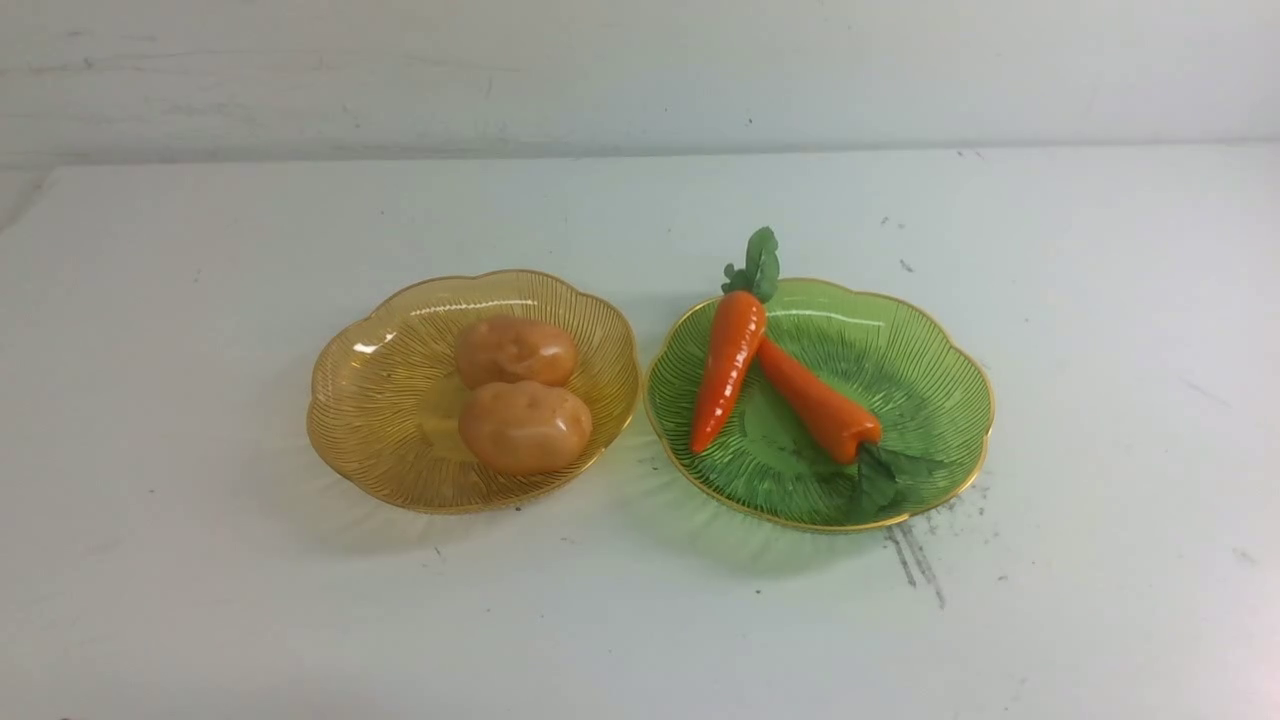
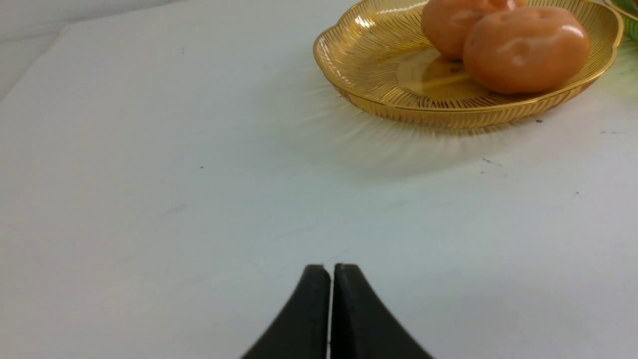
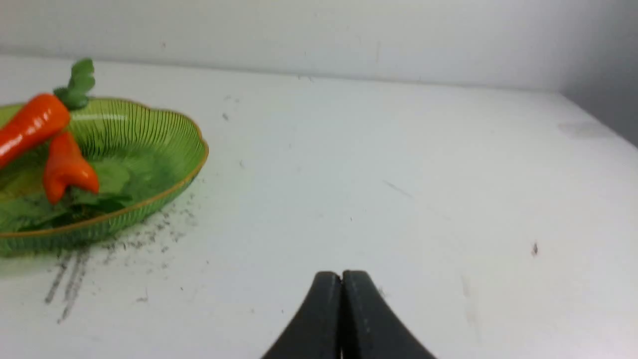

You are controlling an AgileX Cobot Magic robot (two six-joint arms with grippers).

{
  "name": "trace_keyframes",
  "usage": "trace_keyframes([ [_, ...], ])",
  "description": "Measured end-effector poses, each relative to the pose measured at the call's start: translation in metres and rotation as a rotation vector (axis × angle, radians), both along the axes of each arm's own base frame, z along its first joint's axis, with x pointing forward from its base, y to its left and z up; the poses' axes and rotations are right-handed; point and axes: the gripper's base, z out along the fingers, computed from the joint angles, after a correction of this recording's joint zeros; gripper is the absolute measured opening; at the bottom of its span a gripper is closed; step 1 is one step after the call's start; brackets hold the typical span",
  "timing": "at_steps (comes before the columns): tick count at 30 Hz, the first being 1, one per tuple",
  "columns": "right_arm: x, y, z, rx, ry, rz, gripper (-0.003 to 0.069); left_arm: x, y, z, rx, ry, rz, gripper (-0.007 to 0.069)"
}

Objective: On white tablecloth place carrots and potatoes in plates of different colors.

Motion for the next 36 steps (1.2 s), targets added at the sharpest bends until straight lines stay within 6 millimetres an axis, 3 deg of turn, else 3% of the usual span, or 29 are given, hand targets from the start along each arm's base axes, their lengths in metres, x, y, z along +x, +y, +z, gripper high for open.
trace_keyframes([
  [11, -0.0002, 0.0012, -0.0008, 0.156, 0.002, -0.017, -0.0003, 0.0000, 0.0000, 0.0000, 0.000, 0.000, 0.000, -0.0004],
  [36, -0.0002, 0.0012, -0.0008, 0.163, 0.002, -0.018, -0.0003, 0.0000, 0.0000, 0.0000, 0.000, 0.000, 0.000, -0.0004],
])
